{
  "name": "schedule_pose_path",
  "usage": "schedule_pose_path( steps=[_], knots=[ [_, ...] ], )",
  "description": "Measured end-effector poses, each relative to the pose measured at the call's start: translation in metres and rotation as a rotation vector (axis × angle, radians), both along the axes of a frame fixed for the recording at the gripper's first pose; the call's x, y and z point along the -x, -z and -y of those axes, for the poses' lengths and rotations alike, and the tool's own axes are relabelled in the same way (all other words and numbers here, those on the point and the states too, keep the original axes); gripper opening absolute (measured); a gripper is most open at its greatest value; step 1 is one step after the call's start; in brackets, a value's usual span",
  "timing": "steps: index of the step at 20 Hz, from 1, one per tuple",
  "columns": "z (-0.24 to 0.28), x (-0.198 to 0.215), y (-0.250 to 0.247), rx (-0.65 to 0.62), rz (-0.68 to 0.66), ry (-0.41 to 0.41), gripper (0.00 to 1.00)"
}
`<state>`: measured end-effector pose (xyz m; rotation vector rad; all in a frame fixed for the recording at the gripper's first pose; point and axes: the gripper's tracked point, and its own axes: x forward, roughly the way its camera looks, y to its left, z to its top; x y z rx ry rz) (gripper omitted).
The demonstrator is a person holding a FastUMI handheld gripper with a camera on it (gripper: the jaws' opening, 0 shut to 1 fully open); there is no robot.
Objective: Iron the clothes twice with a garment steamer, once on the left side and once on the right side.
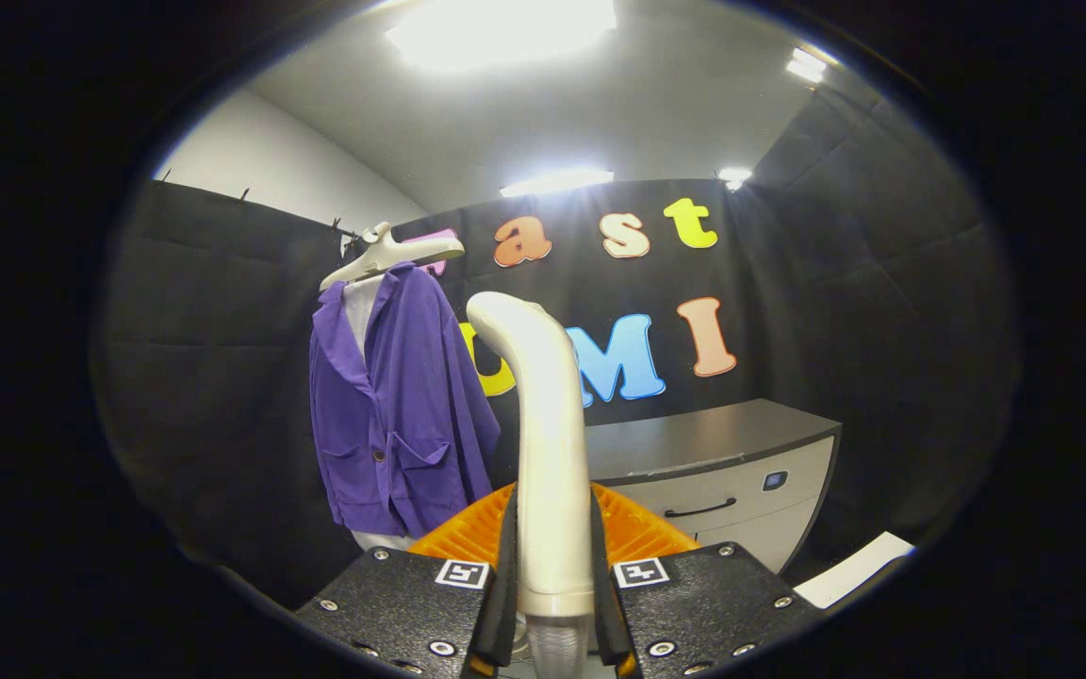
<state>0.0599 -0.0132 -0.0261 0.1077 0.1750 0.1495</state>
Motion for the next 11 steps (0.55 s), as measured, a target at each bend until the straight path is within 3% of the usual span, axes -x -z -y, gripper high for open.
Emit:
schedule_pose_path(
  steps=[11],
  knots=[
    [-0.0013, 0.0017, 0.0054, -0.02, -0.034, -0.006, 0.34]
  ],
)
